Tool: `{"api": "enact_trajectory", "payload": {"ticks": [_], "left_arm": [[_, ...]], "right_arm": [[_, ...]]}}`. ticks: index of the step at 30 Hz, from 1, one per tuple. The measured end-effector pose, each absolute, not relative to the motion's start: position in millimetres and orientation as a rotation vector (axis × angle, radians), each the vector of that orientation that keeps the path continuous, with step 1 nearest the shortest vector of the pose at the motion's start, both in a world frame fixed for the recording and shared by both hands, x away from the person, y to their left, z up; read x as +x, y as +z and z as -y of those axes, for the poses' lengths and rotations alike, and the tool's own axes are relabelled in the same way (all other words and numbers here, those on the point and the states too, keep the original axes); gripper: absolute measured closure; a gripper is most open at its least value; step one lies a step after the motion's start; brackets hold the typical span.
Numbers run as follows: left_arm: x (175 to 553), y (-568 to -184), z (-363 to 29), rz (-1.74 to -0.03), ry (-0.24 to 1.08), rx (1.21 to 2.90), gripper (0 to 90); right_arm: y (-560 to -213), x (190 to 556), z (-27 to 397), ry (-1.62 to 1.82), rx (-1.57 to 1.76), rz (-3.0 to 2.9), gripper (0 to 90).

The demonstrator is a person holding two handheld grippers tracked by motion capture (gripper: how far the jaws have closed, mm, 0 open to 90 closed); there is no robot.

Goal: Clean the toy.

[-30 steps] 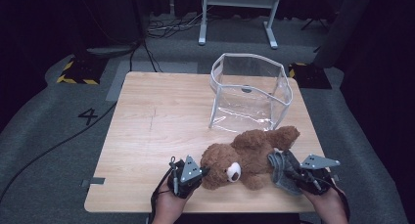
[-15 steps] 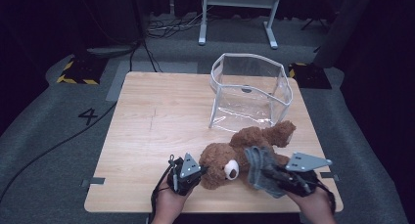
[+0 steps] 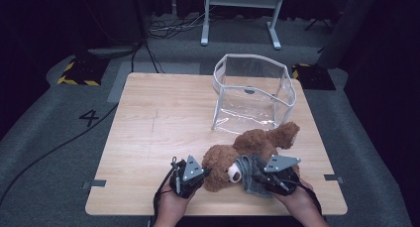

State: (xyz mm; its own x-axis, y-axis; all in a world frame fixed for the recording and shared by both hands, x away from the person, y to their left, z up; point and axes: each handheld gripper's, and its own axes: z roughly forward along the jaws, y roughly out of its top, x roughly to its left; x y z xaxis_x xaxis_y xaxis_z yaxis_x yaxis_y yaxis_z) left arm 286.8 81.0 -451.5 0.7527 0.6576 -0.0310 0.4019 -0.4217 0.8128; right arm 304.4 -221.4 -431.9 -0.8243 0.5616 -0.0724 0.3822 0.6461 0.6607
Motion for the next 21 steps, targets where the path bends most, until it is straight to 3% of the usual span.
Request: {"api": "enact_trajectory", "payload": {"ticks": [21], "left_arm": [[287.2, -451.7, -83.0, -0.803, 0.37, 2.063, 88.8]], "right_arm": [[-418.6, 317.0, 343.9, 0.83, 1.137, -2.343, 75.8]]}}
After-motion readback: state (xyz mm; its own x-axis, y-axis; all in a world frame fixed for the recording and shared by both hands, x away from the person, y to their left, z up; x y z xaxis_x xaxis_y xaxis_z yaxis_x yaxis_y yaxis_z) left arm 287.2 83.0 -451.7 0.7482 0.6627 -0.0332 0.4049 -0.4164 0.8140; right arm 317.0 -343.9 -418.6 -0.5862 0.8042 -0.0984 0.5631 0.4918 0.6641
